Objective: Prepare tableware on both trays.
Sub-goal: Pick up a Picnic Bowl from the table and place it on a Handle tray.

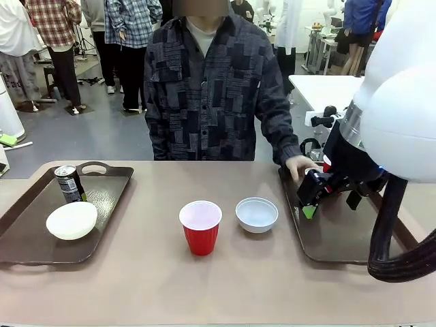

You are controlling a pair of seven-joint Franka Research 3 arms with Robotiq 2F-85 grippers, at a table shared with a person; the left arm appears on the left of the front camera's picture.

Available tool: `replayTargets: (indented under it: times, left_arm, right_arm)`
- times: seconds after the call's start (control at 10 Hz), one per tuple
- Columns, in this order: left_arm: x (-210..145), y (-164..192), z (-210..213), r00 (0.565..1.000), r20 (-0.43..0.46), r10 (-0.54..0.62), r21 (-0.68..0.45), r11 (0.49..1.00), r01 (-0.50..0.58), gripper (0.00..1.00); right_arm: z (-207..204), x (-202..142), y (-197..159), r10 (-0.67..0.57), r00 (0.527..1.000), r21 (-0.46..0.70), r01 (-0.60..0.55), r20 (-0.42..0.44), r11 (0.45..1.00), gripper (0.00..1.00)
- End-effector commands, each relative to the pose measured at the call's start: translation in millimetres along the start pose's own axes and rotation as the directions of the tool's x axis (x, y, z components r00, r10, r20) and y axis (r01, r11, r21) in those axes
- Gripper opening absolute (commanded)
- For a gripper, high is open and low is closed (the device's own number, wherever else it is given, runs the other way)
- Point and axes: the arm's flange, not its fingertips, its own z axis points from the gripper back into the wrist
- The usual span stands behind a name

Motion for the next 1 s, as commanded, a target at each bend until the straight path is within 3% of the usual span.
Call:
replayTargets:
  times: [0.0, 0.2, 0.6, 0.8, 0.9]
  left_arm:
    - [2.3, -1.5, 1.5, 1.0, 0.003, -0.01, -0.021, 1.0, 0.01, 0.87]
    - [2.3, -1.5, 1.5, 1.0, 0.003, -0.01, -0.021, 1.0, 0.01, 0.87]
    - [2.3, -1.5, 1.5, 1.0, 0.003, -0.01, -0.021, 1.0, 0.01, 0.87]
    - [2.3, -1.5, 1.5, 1.0, 0.003, -0.01, -0.021, 1.0, 0.01, 0.87]
    - [2.3, -1.5, 1.5, 1.0, 0.003, -0.01, -0.021, 1.0, 0.01, 0.87]
  right_arm:
    - [-16.7, 3.5, -5.5, -0.015, 1.0, 0.041, 0.014, 0.025, 0.999, 1.0]
    - [-33.5, 48.5, -2.4, -0.084, 0.996, 0.097, 0.08, 0.04, 0.992, 1.0]
    - [-90.3, 109.5, 26.4, -0.104, 0.991, 0.062, 0.099, 0.086, 0.993, 1.0]
    - [-77.6, 113.5, 28.5, -0.004, 0.992, 0.134, -0.012, 0.123, 0.991, 1.0]
    - [-91.7, 104.6, 24.7, -0.078, 0.994, 0.094, 0.07, 0.076, 0.993, 1.0]
